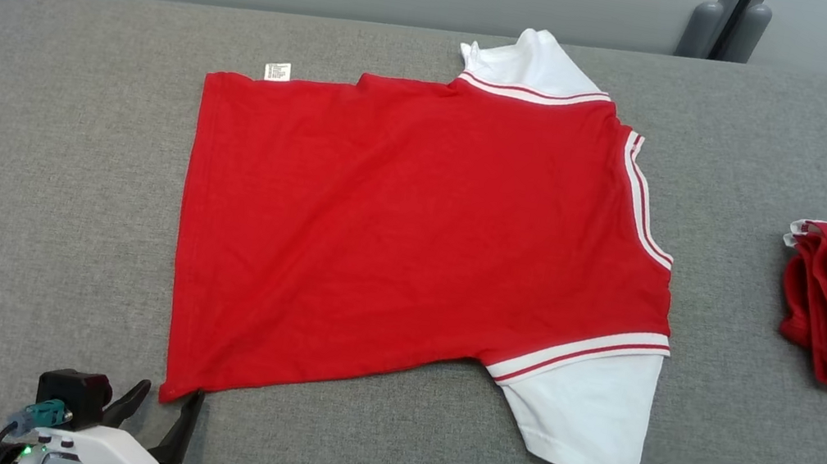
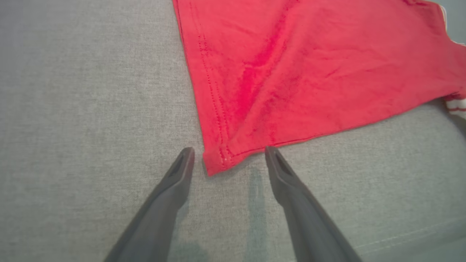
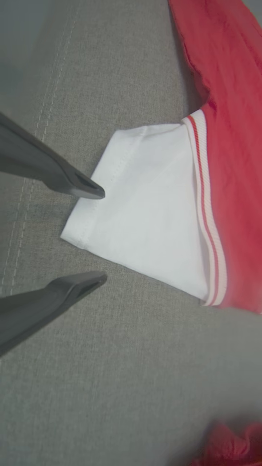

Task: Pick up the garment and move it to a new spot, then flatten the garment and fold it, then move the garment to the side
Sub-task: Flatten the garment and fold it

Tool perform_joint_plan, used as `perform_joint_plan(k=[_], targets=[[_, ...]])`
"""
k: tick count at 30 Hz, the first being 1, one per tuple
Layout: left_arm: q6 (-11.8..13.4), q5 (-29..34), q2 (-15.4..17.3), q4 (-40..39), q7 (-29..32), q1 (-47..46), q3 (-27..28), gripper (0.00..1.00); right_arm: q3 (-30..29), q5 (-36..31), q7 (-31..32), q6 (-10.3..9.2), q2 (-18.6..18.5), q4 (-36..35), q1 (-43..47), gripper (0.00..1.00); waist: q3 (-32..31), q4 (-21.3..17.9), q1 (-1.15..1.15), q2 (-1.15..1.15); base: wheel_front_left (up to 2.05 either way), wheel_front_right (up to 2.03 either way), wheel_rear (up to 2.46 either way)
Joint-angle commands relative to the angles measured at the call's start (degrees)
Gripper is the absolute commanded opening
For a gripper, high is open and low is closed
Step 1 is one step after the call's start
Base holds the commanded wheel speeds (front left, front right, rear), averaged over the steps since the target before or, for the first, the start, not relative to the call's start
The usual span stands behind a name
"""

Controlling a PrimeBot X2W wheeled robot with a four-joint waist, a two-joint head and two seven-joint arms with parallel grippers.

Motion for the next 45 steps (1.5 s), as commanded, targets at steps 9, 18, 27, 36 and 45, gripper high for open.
perform_joint_plan(k=[9,18,27,36,45], targets=[[-2.0,-1.4,0.9,4.1,-1.4,-5.6,1.3,1.0,3.4,1.0,-0.4,0.23,0.7,6.1,-5.6,1.0,1.4,-0.4,0.0,0.0,0.0,0.0,0.0],[-2.7,-0.6,1.0,6.1,-2.3,-7.7,-0.2,1.0,5.3,2.1,-1.4,0.23,1.7,12.3,-9.1,1.0,2.0,-0.2,0.0,0.0,0.0,0.0,0.0],[-3.2,-0.2,1.3,6.4,-2.6,-7.5,-1.8,0.0,5.1,4.7,-2.1,0.23,1.5,14.3,-8.7,0.0,2.0,-0.2,0.0,0.0,0.0,0.0,0.0],[-0.7,-0.8,4.0,-2.3,0.8,0.2,-1.7,0.0,-1.8,5.8,-0.1,0.23,0.2,3.5,1.0,0.0,1.7,-0.2,0.0,0.0,0.0,0.0,0.0],[1.9,-4.1,8.8,-17.9,11.1,6.8,0.0,0.0,-7.7,5.6,8.8,0.23,1.8,-14.5,9.6,0.0,3.0,-0.4,0.0,0.0,0.0,0.0,0.0]])
